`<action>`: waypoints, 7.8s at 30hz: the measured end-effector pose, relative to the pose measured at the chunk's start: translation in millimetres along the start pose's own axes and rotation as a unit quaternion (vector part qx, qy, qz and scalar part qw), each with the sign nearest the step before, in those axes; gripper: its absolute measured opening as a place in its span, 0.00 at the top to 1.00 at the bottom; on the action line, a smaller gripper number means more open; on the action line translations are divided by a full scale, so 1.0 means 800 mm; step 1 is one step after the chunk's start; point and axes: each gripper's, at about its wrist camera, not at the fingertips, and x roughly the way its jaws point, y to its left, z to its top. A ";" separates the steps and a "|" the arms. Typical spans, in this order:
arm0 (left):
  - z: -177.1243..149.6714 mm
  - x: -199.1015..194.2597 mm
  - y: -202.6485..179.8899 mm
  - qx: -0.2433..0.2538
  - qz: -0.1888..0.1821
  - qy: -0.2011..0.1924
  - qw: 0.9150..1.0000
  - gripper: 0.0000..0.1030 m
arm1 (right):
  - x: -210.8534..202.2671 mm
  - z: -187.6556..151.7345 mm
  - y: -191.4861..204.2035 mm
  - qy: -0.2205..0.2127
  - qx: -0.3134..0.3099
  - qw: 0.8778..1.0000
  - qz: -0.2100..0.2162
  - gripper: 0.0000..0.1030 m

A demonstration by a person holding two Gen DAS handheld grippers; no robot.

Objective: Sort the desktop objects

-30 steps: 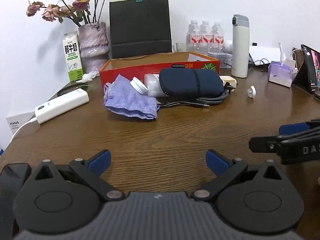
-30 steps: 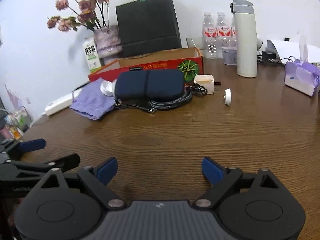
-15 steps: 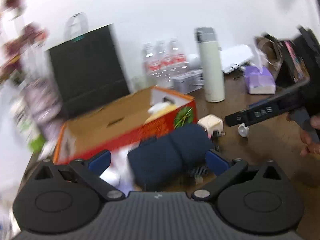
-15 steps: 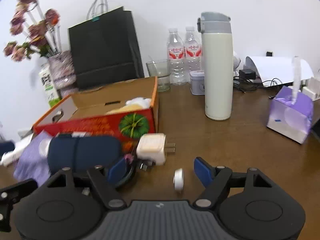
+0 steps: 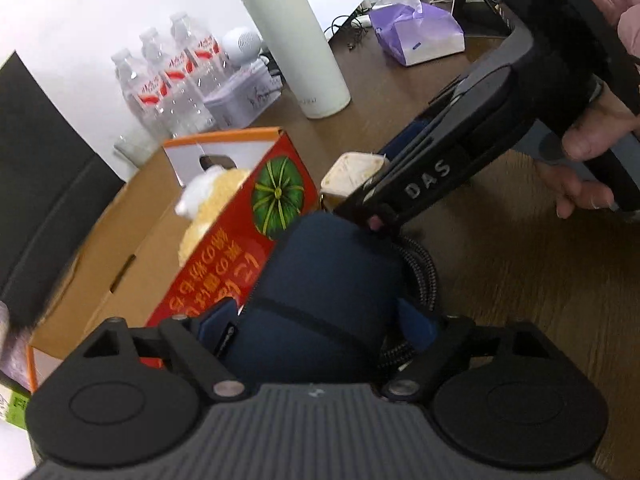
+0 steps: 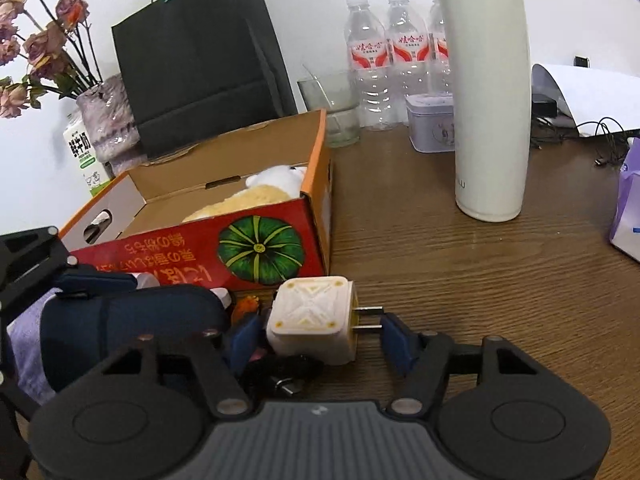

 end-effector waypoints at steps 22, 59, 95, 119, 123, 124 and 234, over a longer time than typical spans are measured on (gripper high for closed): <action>-0.084 -0.179 -0.002 -0.432 0.101 -0.028 0.896 0.39 | -0.108 -0.029 0.044 -0.112 -0.016 0.992 0.056 0.37; -0.061 -0.211 0.001 -0.460 0.065 -0.066 0.883 0.40 | -0.195 -0.072 0.089 -0.055 -0.061 0.995 0.055 0.37; 0.077 0.105 0.266 -0.436 0.045 0.053 0.897 0.20 | 0.190 0.259 0.043 0.059 -0.008 0.998 -0.021 0.37; 0.013 -0.028 0.232 -0.474 0.097 0.081 0.871 0.16 | 0.054 0.231 0.089 0.041 -0.036 0.998 -0.040 0.23; -0.014 -0.078 0.178 -0.461 0.129 0.065 0.875 0.15 | 0.007 0.174 0.093 0.032 -0.031 0.999 -0.020 0.23; -0.023 -0.092 0.162 -0.461 0.131 0.058 0.876 0.14 | -0.009 0.154 0.094 0.026 -0.031 0.999 -0.015 0.23; -0.172 -0.366 -0.173 -0.447 0.186 -0.097 0.869 0.60 | -0.322 -0.191 0.155 -0.058 -0.132 0.984 0.104 0.20</action>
